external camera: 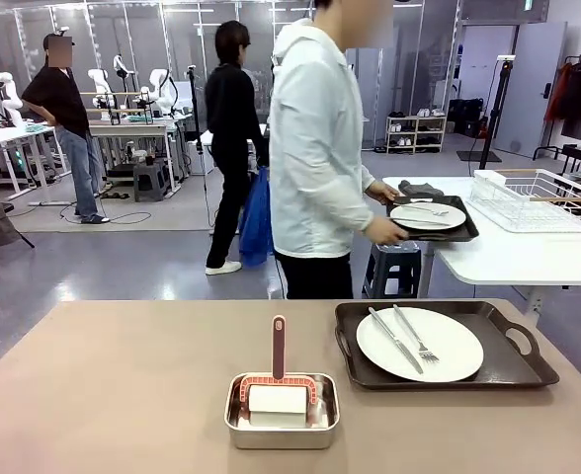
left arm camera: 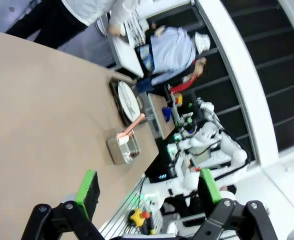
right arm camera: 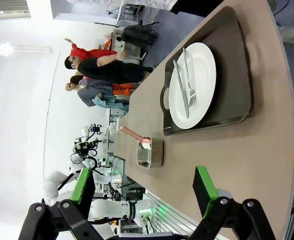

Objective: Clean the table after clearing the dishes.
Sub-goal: When the left (or right) Handle tray is removed, use the left hand (or right hand) to clean the left (or right) side of the table with the Lint Roller.

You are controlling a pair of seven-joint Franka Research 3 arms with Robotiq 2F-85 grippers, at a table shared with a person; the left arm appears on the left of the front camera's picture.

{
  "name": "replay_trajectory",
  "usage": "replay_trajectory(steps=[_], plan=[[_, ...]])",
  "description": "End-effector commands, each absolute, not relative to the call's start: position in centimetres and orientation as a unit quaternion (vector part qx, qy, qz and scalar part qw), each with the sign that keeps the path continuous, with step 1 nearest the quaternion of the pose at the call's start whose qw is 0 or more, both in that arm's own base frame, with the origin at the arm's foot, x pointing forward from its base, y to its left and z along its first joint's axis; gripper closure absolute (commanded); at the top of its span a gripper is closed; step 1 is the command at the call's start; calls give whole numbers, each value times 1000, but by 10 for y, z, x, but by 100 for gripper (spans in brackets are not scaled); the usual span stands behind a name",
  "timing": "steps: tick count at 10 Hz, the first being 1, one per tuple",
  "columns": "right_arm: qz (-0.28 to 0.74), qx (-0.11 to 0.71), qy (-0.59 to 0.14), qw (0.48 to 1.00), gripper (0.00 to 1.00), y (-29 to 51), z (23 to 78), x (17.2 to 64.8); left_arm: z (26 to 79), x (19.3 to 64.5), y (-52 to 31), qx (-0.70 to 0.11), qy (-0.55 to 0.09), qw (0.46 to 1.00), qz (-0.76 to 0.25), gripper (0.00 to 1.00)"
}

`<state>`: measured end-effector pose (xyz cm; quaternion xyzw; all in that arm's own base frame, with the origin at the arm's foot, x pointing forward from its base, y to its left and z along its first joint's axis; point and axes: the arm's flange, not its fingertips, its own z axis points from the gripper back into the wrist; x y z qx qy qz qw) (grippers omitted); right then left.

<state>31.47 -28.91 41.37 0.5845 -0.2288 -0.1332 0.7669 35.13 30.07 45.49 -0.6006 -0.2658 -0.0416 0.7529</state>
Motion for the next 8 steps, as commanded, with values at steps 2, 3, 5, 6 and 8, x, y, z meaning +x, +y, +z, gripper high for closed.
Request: replay_trajectory(steps=[2, 3, 5, 6, 8], plan=[[-132, 585, -229, 767, 0, -289, 416, 313, 544, 395, 226, -428, -261, 829, -250, 0], [-132, 585, -229, 767, 0, -289, 416, 313, 574, 421, 181, -353, -240, 843, -327, 0], [-132, 585, -229, 767, 0, -289, 416, 313, 599, 444, 75, -278, -188, 823, -458, 0], [-132, 585, -229, 767, 0, -289, 416, 313, 595, 445, 21, -241, -152, 808, -515, 0], [-132, 585, -229, 767, 0, -289, 416, 313, 571, 437, -64, -186, -100, 780, -589, 0]])
